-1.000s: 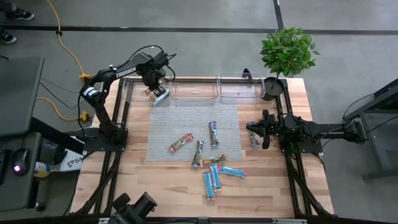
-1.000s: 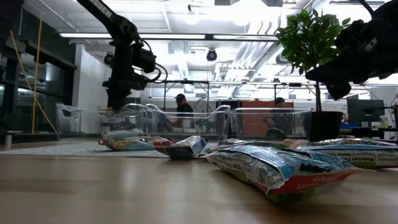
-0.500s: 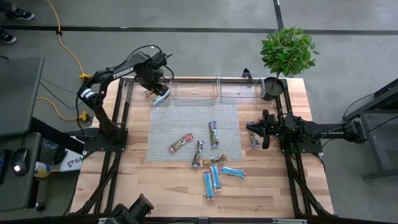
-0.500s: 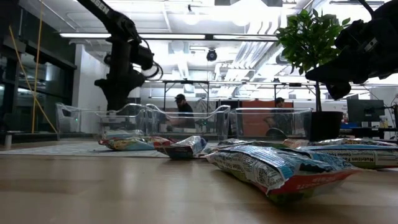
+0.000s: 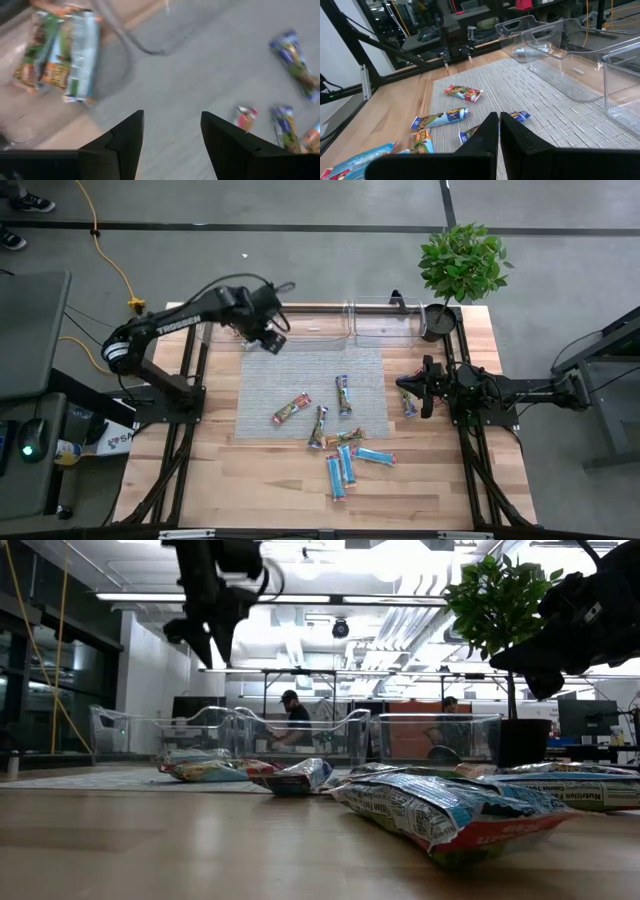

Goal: Pick and place Granola Bars by type
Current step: Put the yellow granola bar into the left transparent bin

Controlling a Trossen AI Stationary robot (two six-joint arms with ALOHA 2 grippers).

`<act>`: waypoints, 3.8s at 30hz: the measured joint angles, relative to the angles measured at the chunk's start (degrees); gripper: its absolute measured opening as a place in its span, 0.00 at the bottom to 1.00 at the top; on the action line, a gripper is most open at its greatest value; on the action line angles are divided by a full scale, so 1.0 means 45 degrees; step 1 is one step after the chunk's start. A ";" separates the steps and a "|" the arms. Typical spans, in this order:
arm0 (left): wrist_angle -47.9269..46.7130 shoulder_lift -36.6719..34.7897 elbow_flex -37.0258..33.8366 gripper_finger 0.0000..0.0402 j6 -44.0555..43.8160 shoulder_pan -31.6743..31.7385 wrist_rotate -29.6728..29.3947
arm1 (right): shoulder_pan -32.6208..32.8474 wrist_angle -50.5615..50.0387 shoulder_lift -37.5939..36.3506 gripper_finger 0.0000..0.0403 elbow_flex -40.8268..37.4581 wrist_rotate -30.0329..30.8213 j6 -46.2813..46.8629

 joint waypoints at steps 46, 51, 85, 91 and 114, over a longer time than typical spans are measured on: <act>0.5681 -1.2622 -1.1882 0.48 -0.4369 -1.0446 -0.3647 | 0.2787 -1.1459 1.7454 0.65 1.6140 -0.3086 -0.1326; 0.5983 -1.4289 -1.3249 0.48 -0.4029 -1.0502 -0.3628 | 0.2951 -1.0981 1.8296 0.65 1.6194 -0.3201 -0.1103; 0.8935 -1.5599 -1.5465 0.48 -0.1413 -1.0469 -0.5338 | 0.2951 -0.8674 2.2369 0.63 1.6184 -0.2704 -0.3365; 0.8929 -1.5602 -1.5470 0.48 -0.1423 -1.0473 -0.5425 | 0.2947 -0.8469 2.2395 0.63 1.6135 -0.1951 -0.3018; 0.8814 -1.5602 -1.5499 0.48 -0.1452 -1.0468 -0.5557 | 0.3583 -0.7287 2.2337 0.59 1.5062 -0.1696 -0.1666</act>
